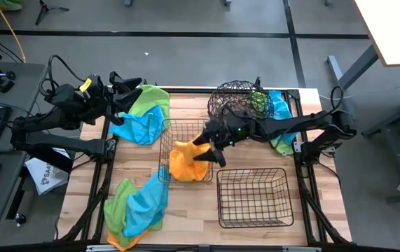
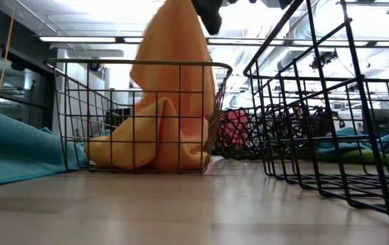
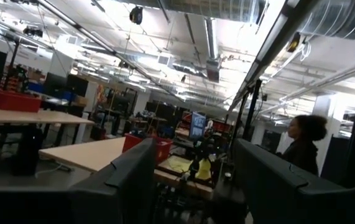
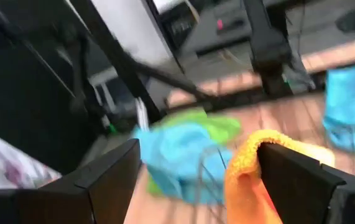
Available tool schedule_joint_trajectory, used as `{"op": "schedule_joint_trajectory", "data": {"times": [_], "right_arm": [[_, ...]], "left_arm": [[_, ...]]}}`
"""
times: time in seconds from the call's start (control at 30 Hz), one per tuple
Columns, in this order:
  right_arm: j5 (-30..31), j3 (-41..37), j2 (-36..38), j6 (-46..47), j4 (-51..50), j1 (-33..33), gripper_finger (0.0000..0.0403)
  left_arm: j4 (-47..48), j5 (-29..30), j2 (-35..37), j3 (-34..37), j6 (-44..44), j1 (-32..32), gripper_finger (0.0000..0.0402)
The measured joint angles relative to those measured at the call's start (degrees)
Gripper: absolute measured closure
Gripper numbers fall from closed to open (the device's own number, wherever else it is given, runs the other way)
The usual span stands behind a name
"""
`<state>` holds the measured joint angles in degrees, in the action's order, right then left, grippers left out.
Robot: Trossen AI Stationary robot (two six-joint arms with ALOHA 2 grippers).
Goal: Sort microfiber towel by color & place in baskets
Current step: Put the top orange microfiber towel into the center black metal basket, then put the orange microfiber towel into the center black metal basket
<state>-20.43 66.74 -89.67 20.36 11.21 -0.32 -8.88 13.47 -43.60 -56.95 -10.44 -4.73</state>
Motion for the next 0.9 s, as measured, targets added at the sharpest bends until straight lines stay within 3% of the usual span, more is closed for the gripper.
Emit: {"op": "schedule_joint_trajectory", "data": {"times": [0.13,0.27,0.43,0.57,0.73,0.9], "right_arm": [[-1.8,0.1,-0.2,9.8,3.4,-0.9,0.0093],[-7.6,0.1,-0.3,15.4,-6.0,-3.2,0.0094],[-7.0,0.1,-0.1,14.2,-15.7,-3.5,0.0094],[-5.4,0.1,0.4,15.7,-13.7,-3.5,0.0094],[-8.5,-0.1,1.6,17.1,-20.3,-5.0,0.0094],[-2.4,0.1,7.9,12.3,-17.8,-6.2,0.0094]], "left_arm": [[0.1,0.0,-0.4,0.0,-0.5,0.0,0.0198],[0.1,0.5,-0.4,0.0,-1.5,0.0,0.0198],[1.5,0.6,-0.4,0.0,-1.6,0.0,0.0198],[4.8,0.6,-0.4,0.0,-4.1,0.0,0.0198],[9.3,0.6,-0.4,0.0,-6.0,0.0,0.0198],[13.6,0.8,-1.6,-0.2,-11.6,0.0,0.0198]]}}
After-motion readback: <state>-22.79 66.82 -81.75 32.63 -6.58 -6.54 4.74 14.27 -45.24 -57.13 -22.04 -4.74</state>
